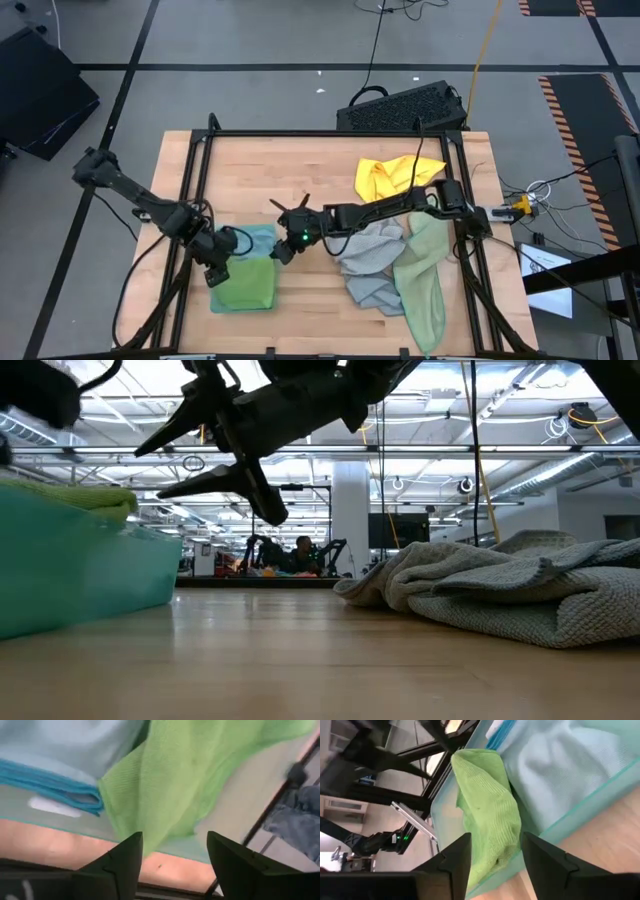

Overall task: Fold microfiber towels
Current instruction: Put the green microfiber cloth into the green bin

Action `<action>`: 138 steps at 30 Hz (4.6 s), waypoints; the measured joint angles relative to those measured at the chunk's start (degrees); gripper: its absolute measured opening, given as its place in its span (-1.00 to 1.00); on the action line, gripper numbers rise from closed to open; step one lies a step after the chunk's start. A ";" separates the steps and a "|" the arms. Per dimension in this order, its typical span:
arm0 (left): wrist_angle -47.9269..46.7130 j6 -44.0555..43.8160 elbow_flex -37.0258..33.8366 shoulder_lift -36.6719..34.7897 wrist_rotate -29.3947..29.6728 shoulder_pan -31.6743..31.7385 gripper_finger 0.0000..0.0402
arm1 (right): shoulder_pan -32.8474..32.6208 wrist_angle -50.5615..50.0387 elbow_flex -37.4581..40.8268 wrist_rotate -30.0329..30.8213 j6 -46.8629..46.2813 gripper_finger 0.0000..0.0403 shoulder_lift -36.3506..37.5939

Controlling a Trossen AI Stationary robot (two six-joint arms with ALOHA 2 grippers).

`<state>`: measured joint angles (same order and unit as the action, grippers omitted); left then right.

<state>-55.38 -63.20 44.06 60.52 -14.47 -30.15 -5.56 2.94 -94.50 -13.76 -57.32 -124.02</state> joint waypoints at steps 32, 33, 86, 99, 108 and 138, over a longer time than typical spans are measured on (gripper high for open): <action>20.26 14.88 -5.06 7.75 15.44 2.09 -0.98 | -0.53 -3.27 0.00 -10.46 -0.22 -0.29 3.55; 20.05 14.70 -4.24 6.80 16.73 2.08 -0.98 | -0.53 -4.09 0.00 -10.23 0.25 -0.29 4.06; 66.60 19.53 -8.35 34.40 13.69 -5.16 -0.90 | -4.44 -24.22 5.35 -2.79 9.99 -0.29 10.79; 59.15 12.68 -7.93 18.86 5.35 -2.91 -0.96 | -5.08 -22.12 5.95 -2.50 8.50 -0.29 10.79; 20.28 0.52 -7.98 7.33 13.94 -7.91 -0.98 | -5.07 -20.38 5.95 -2.36 8.47 -0.29 10.79; 22.56 7.33 -6.06 3.92 12.05 -2.91 -0.96 | -3.63 -20.17 5.88 -1.33 11.10 -0.29 10.79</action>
<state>-32.82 -55.86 38.00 64.45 -2.42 -33.06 -9.19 -17.23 -88.62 -15.09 -46.22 -113.23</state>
